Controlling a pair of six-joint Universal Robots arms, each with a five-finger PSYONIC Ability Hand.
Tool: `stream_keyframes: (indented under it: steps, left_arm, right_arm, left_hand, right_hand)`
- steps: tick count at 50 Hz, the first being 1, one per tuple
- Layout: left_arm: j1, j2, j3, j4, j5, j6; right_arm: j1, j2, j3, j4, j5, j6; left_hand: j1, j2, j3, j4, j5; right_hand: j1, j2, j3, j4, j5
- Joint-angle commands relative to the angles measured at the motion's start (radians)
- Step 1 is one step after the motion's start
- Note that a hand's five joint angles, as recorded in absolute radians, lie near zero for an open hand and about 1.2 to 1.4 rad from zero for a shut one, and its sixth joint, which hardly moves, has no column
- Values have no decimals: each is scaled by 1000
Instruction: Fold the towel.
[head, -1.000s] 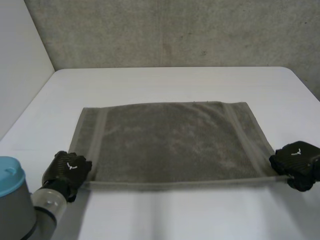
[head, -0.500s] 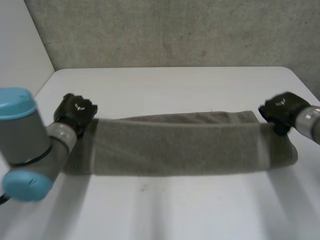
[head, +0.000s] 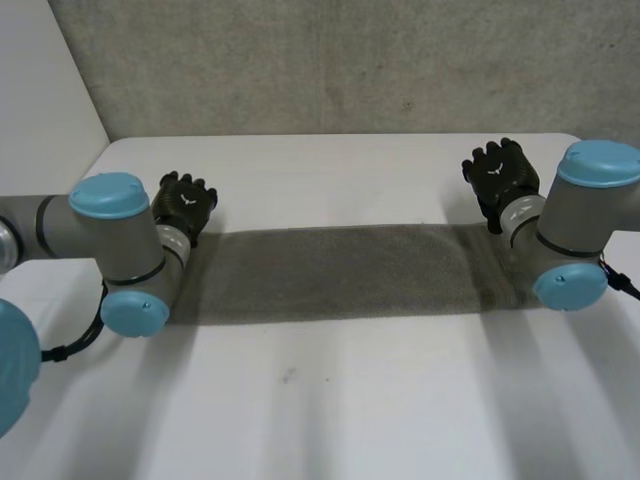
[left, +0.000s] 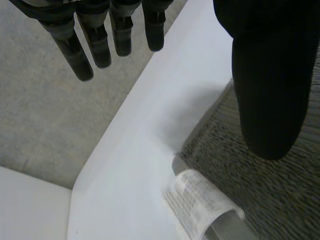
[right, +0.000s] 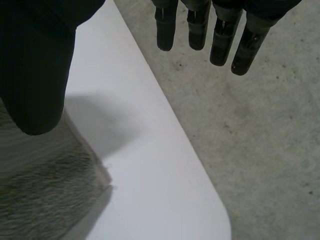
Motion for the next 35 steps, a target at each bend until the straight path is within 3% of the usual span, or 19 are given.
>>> stream_keyframes:
  steps: [1,5,12,14,16,17,19,20,21,35]
  left_arm:
    - [0,167,-213,12,-9,-9]
    - [-2,276,-350,76,-8,-33]
    - [-6,357,-461,145,-4,-93]
    - [-11,362,-472,147,-4,-107]
    - [-23,363,-483,147,-4,-122]
    - [-23,363,-483,147,-4,-122]
    - [-26,363,-490,147,-4,-124]
    - [-26,363,-490,147,-4,-124]
    - [-26,365,-493,148,-4,-124]
    - [-26,429,-533,147,-3,-125]
  right_arm:
    - [-37,-152,173,137,-21,91]
    - [-97,-215,265,251,-45,99]
    - [-158,-226,354,265,-84,98]
    - [-167,-220,363,255,-98,98]
    - [-187,-203,374,221,-121,98]
    - [-187,-203,374,221,-121,98]
    - [-207,-179,380,178,-124,88]
    - [-207,-179,380,178,-124,88]
    - [-221,-172,379,160,-127,84]
    - [-373,-244,371,147,-93,-50]
  left_hand:
    - [-57,-57,-58,-56,-59]
    - [-63,-63,-64,-62,-65]
    - [-63,-63,-64,-62,-65]
    - [-63,-63,-64,-62,-65]
    - [-63,-63,-64,-62,-65]
    - [-63,-63,-64,-62,-65]
    - [-63,-63,-64,-62,-65]
    - [-63,-63,-64,-62,-65]
    - [-63,-63,-64,-62,-65]
    - [-63,-63,-64,-62,-65]
  right_hand:
    - [-36,-57,-39,-58,-78]
    - [-36,-57,-39,-58,-78]
    - [74,53,71,52,32]
    - [197,176,194,175,155]
    - [518,497,515,496,476]
    - [520,499,517,498,478]
    - [1026,1005,1023,1004,984]
    - [1028,1007,1025,1006,986]
    - [1184,1163,1181,1162,1142]
    - [1186,1164,1182,1164,1144]
